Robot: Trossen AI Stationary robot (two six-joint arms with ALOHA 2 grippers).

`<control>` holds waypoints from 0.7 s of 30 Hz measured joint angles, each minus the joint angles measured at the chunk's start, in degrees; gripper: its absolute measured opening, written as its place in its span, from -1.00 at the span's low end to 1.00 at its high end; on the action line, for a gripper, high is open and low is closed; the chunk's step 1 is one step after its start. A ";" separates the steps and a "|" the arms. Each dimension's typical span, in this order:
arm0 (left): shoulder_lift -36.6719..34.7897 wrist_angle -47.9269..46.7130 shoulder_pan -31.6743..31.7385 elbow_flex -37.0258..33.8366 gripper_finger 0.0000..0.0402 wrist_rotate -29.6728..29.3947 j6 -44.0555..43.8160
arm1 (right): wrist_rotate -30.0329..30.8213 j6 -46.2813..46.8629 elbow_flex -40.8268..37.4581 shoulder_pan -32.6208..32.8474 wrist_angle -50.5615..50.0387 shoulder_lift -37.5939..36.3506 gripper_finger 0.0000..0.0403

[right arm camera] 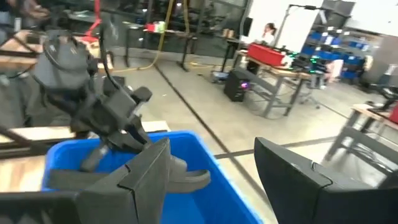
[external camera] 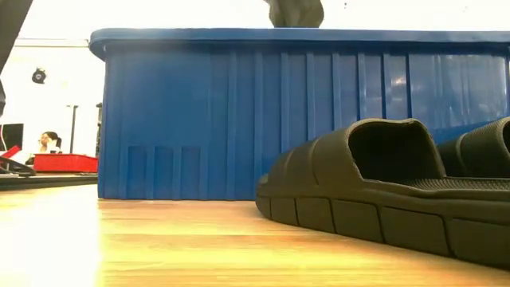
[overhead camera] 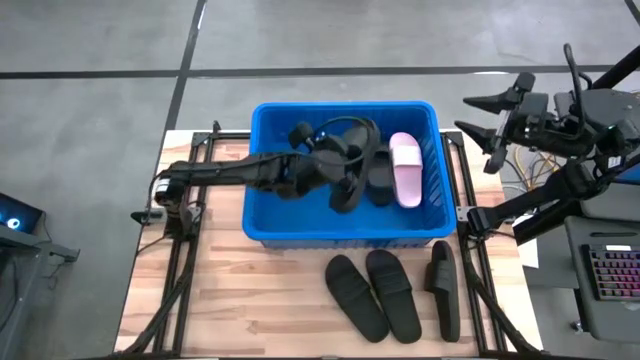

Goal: Pick and place slides into bin
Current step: Put the black slide into the blue bin

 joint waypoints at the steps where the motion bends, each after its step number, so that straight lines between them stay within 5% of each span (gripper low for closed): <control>1: 0.33 -0.25 1.11 -0.02 -0.99 -0.22 0.10 | 0.83 -0.01 0.00 0.00 0.28 0.00 0.11; 21: 16.58 -11.01 11.57 -0.10 -0.99 -3.23 1.18 | 13.18 1.97 0.00 0.00 2.52 1.61 0.11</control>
